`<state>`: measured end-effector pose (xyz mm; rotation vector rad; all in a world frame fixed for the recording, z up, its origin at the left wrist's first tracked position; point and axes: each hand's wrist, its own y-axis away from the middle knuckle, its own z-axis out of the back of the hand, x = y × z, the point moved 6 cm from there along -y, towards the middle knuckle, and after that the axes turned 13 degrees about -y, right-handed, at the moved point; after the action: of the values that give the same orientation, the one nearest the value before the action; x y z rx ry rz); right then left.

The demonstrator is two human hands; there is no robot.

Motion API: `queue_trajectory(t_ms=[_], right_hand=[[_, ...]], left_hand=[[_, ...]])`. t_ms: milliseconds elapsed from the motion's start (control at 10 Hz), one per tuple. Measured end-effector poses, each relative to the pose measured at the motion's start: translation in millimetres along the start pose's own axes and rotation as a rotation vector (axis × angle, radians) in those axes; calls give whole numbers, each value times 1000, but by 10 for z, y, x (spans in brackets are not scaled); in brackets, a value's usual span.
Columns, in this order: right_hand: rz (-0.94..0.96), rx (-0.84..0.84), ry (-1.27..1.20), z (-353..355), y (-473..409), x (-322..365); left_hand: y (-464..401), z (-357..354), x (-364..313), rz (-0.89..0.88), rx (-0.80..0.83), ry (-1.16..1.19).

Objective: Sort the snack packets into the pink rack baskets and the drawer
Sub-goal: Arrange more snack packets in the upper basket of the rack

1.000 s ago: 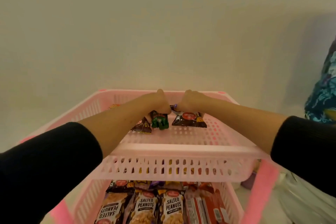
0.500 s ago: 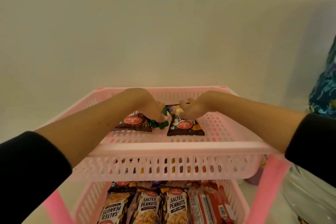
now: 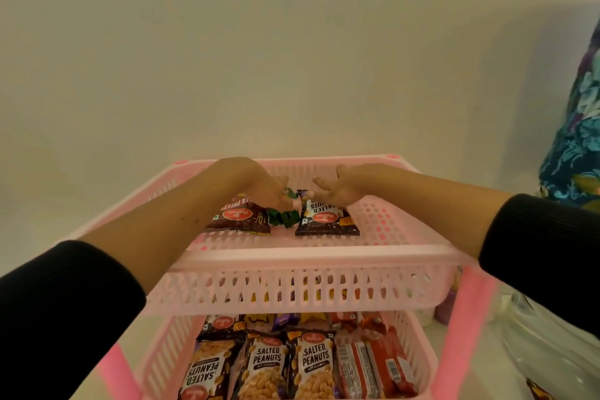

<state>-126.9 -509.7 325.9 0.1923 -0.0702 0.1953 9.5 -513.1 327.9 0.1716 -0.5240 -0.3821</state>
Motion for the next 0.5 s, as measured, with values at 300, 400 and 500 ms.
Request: queue_trajectory(t_ms=[300,400,500], right_hand=[[247,-616,-370,526,560,-304],[334,-849,-387,477,1040,-406],[406,-1086,-433,185,1789,-540]], left_hand=[[817,550,-18,102,-875,523],[1155,571,-346,94,-1061,554],[1580,531,-956,35,-1240,569]])
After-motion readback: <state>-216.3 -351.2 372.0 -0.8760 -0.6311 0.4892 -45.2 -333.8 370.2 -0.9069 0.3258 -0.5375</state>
